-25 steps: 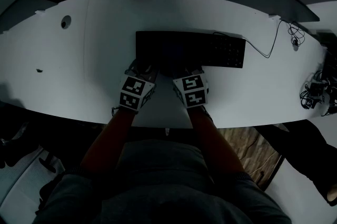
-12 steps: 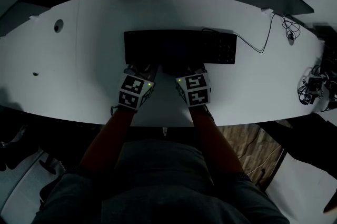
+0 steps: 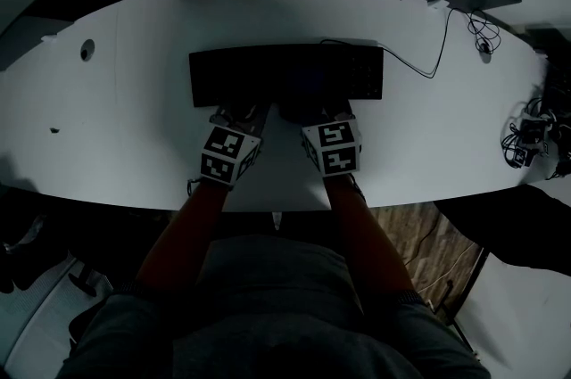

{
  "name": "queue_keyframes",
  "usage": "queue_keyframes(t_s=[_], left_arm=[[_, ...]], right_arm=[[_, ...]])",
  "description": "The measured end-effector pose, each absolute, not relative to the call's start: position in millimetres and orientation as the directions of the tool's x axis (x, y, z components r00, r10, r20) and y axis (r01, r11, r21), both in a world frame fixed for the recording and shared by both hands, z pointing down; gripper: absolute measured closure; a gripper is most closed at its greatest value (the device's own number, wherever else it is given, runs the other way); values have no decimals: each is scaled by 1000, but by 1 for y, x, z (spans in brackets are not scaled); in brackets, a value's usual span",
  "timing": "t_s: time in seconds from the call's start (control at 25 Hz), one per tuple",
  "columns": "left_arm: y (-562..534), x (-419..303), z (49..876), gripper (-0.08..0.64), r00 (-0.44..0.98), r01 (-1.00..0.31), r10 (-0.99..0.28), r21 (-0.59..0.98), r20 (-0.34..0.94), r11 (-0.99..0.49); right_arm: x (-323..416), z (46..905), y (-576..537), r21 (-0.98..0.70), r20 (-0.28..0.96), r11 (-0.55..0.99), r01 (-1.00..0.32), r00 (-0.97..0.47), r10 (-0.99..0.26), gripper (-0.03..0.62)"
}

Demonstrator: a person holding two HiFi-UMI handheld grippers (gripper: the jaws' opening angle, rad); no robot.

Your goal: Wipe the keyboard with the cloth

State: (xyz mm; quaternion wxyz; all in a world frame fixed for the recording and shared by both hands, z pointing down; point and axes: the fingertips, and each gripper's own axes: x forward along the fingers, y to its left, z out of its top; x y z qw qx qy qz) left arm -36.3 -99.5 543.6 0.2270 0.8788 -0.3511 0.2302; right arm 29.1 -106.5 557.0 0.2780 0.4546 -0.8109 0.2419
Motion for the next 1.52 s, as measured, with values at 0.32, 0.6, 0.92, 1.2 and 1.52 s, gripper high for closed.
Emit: queue_keyframes(t_s=[0.32, 0.6, 0.92, 1.2, 1.52], left_arm=[[-97, 0, 543, 554, 660, -713, -508, 247, 554, -657], [-96, 22, 546, 554, 661, -713, -507, 251, 554, -655], [-99, 44, 549, 554, 665, -708, -498, 257, 557, -658], [-104, 67, 550, 554, 673, -701, -492, 264, 552, -662], [-109, 88, 554, 554, 672, -703, -492, 269, 553, -658]], right_arm=[[64, 560, -105, -117, 675, 474, -872, -420, -606, 468], [74, 560, -103, -139, 669, 482, -865, -441, -598, 468], [94, 561, -105, -117, 673, 495, -861, -436, -598, 468], [110, 561, -106, -138, 667, 494, -858, -449, -594, 468], [134, 556, -109, -121, 663, 495, -860, -441, -605, 468]])
